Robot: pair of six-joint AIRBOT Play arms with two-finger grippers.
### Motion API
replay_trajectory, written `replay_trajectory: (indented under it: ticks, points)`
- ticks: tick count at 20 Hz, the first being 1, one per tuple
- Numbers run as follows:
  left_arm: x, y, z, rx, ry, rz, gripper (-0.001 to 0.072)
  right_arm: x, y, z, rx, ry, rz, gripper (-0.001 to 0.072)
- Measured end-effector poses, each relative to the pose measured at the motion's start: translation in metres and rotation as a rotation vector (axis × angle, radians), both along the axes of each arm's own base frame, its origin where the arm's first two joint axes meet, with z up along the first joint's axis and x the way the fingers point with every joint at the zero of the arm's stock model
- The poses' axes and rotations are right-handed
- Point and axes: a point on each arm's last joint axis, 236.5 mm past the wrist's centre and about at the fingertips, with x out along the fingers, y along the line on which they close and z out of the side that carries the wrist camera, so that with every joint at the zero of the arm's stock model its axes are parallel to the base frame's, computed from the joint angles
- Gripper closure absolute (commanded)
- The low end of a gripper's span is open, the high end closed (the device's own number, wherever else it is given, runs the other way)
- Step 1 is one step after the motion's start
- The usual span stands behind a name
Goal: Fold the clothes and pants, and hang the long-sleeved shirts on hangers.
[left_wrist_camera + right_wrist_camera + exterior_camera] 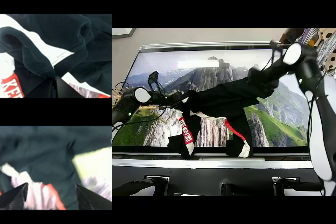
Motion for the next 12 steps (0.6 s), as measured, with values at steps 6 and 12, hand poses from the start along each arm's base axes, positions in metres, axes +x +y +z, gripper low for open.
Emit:
replay_trajectory:
  ticks: [6, 12]
  points:
    - [0.001, 0.002, -0.001, 0.002, 0.000, 0.001, 0.0683, -0.066, 0.105, -0.094, 0.169, 0.191, -0.079, 0.0011]
    - [0.001, 0.002, -0.001, 0.003, 0.000, 0.001, 0.0683, -0.071, 0.141, -0.153, 0.223, 0.254, -0.253, 0.0036]
